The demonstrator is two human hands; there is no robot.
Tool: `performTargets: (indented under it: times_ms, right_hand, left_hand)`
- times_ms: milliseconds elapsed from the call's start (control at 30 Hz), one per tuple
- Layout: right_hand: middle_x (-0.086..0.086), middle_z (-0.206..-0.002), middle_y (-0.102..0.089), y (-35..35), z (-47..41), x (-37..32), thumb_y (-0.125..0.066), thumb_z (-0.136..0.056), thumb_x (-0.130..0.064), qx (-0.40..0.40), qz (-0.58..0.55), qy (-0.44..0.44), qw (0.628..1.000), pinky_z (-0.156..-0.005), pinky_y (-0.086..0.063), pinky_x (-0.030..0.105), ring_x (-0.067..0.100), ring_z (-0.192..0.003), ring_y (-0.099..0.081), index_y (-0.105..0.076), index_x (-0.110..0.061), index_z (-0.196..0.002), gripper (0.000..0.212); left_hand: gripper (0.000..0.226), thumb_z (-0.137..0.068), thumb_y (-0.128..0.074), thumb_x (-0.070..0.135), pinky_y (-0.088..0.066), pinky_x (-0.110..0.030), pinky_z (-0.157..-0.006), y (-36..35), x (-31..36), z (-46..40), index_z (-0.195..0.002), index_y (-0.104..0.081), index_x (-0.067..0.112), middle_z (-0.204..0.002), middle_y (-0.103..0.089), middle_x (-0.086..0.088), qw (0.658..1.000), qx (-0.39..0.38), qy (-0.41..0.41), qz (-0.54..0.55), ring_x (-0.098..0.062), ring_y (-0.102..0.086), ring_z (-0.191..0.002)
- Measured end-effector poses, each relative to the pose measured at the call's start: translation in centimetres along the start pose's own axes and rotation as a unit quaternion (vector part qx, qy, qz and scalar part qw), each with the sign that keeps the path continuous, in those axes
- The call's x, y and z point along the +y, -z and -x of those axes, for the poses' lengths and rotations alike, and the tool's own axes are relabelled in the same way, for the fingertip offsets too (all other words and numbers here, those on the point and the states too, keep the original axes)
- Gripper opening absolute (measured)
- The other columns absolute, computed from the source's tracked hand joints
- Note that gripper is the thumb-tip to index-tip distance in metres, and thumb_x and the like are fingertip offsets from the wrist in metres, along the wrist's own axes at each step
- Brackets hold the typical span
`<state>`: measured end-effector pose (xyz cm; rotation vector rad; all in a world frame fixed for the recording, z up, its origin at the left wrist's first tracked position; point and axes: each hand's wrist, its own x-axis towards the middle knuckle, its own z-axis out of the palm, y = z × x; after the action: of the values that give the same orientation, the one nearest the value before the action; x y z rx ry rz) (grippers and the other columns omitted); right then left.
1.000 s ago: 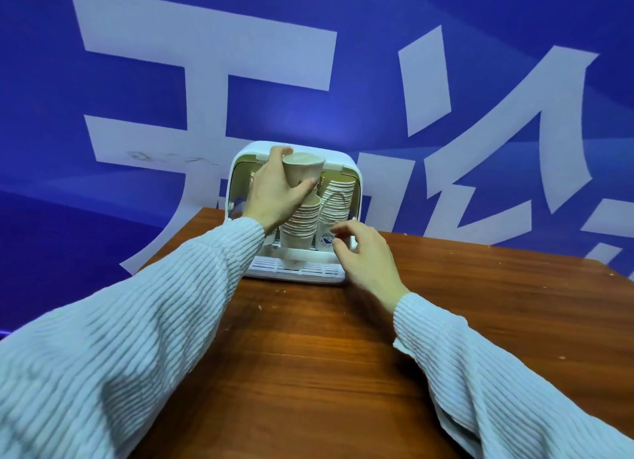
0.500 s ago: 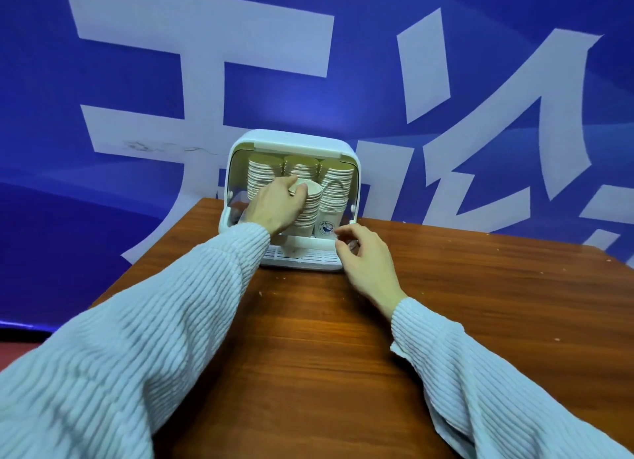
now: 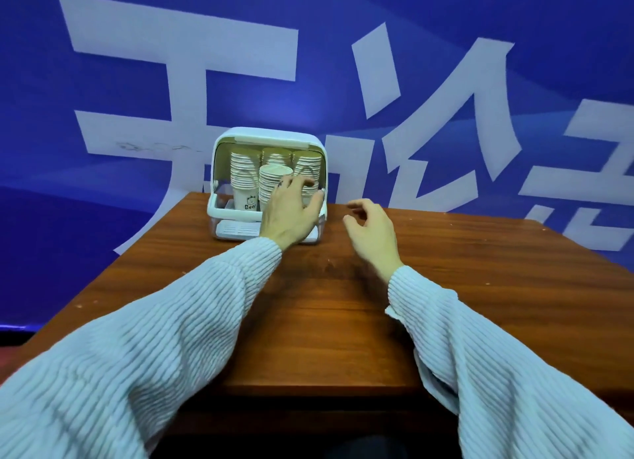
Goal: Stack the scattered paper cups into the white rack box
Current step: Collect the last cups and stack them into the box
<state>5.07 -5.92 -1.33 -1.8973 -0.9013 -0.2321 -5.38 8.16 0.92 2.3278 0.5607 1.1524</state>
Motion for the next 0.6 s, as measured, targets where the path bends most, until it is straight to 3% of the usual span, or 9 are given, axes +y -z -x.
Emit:
performTargets:
  times_ms: [167, 300, 433, 600]
  right_hand:
    - [-0.002, -0.12, -0.068, 2.9, 1.7, -1.9, -0.06, -0.098, -0.027, 0.01, 0.007, -0.001, 1.0, -0.1, -0.056, 0.042, 0.013, -0.109, -0.064, -0.067, -0.026, -0.119, 0.023]
    - [-0.002, -0.121, -0.068, 3.1, 2.0, -3.2, -0.06, -0.098, -0.027, -0.008, 0.016, 0.017, 1.0, -0.1, -0.055, 0.043, 0.014, -0.111, -0.063, -0.067, -0.026, -0.121, 0.024]
    - [0.0, -0.12, -0.069, 1.6, 0.7, -4.0, -0.061, -0.098, -0.026, -0.036, 0.032, 0.032, 0.998, -0.099, -0.055, 0.042, 0.015, -0.11, -0.063, -0.068, -0.025, -0.119, 0.023]
    - [-0.001, -0.13, -0.068, -1.4, -3.7, -5.3, -0.057, -0.097, -0.028, -0.085, 0.089, 0.064, 0.99, -0.101, -0.053, 0.044, 0.021, -0.119, -0.062, -0.065, -0.023, -0.132, 0.036]
  left_hand:
    - [0.029, -0.087, -0.053, 0.048, -0.053, -0.04, -0.089, 3.0, 1.0, 2.1, -0.095, -0.071, 0.026, -0.101, -0.071, 0.001, 0.998, -0.013, 0.069, 0.004, -0.023, -0.065, -0.099]
    - [0.022, -0.09, -0.061, 0.031, -0.048, -0.035, -0.08, 3.7, -0.4, 3.0, -0.078, -0.068, 0.014, -0.084, -0.071, -0.007, 0.978, -0.04, 0.194, 0.067, -0.028, -0.064, -0.089]
    - [0.017, -0.088, -0.061, 0.03, -0.051, -0.036, -0.088, 4.0, -2.8, 2.5, -0.096, -0.069, 0.016, -0.099, -0.072, -0.008, 0.98, -0.046, 0.194, -0.014, -0.028, -0.065, -0.097]
    - [0.023, -0.087, -0.06, 0.031, -0.05, -0.034, -0.085, 4.7, -4.3, -0.1, -0.103, -0.069, 0.017, -0.096, -0.072, -0.003, 0.984, -0.044, 0.173, -0.03, -0.025, -0.065, -0.097]
